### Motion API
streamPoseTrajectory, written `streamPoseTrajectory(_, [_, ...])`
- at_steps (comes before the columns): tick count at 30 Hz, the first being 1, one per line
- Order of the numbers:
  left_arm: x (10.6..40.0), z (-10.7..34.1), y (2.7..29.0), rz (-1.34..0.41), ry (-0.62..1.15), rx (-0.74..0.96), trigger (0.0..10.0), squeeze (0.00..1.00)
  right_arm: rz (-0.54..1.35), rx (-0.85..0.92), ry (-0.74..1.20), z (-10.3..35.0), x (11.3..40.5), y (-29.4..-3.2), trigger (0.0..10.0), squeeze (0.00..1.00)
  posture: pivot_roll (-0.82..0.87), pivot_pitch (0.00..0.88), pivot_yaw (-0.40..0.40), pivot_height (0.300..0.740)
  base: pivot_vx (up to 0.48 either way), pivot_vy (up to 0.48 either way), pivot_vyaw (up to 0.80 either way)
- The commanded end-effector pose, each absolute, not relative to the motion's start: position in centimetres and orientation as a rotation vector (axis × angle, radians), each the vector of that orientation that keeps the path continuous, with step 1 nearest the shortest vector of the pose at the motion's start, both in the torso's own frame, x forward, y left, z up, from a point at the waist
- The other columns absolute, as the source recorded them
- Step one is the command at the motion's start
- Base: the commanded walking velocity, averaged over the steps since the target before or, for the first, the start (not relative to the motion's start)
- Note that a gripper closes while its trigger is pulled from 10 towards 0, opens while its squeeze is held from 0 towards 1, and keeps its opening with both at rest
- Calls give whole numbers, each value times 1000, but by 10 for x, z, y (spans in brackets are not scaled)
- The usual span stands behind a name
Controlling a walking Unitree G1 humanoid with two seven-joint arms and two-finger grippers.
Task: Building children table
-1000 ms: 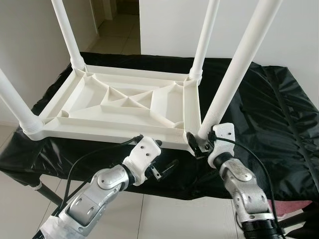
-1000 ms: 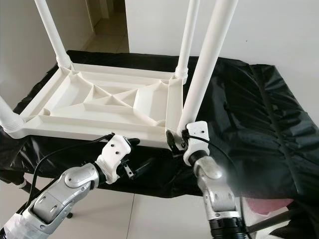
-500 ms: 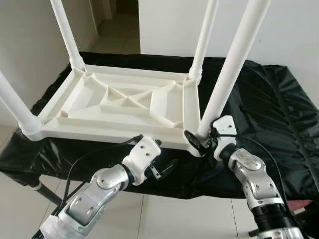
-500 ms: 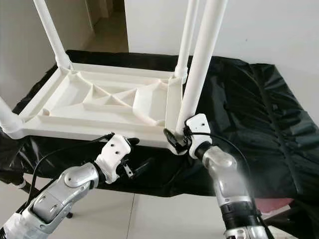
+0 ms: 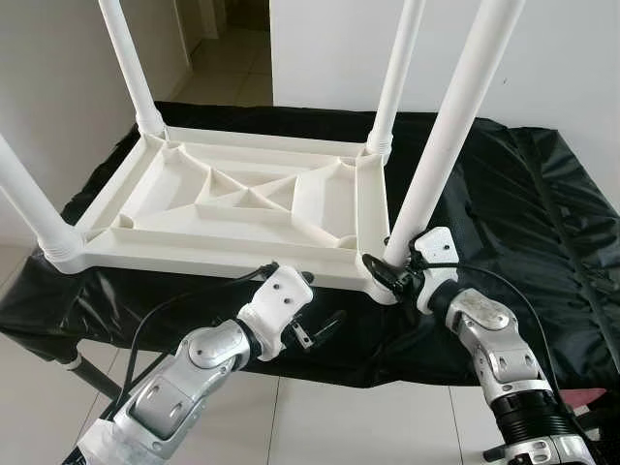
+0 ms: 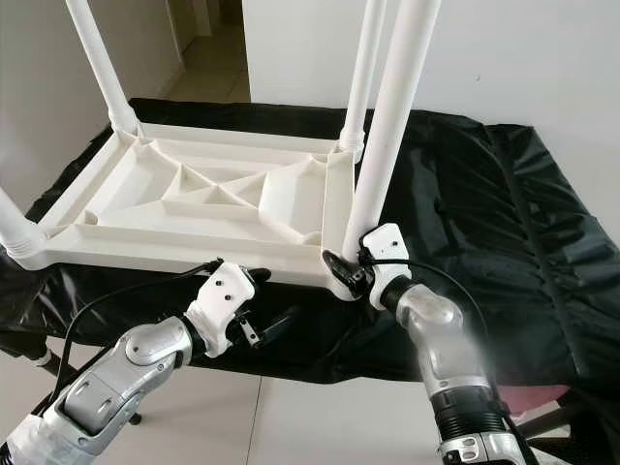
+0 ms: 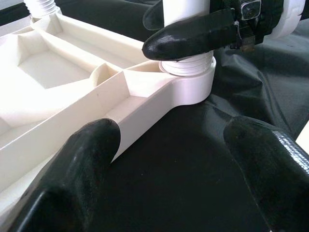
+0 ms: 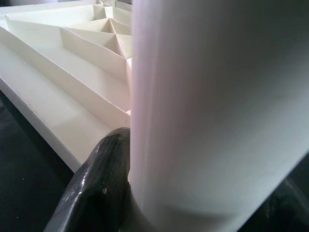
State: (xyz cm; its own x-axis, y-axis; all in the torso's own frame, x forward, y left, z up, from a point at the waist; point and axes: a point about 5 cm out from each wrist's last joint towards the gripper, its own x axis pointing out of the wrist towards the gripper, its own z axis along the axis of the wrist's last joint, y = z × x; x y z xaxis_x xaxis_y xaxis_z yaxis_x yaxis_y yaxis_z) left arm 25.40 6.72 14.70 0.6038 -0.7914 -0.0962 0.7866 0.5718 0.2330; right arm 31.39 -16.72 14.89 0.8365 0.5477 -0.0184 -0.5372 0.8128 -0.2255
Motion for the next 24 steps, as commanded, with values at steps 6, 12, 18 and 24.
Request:
streamPoseTrajectory(6, [248,144,63,-1031,4,277,10000,0,505,-135,-23,143,308,-161,10000,0,-31,67,15,740,0,0,0])
streamPoseTrajectory(12, [248,143,64,-1036,6,279,10000,0,346,-71,2,143,308,-153,10000,0,-29,69,17,740,0,0,0])
streamPoseTrajectory(18, [247,143,65,-1036,11,279,10000,0,134,-1,15,140,299,-137,10000,0,-25,74,18,740,0,0,0])
streamPoseTrajectory(24, [246,142,64,-1033,13,277,10000,0,-72,63,35,137,291,-127,10000,0,-21,84,16,740,0,0,0])
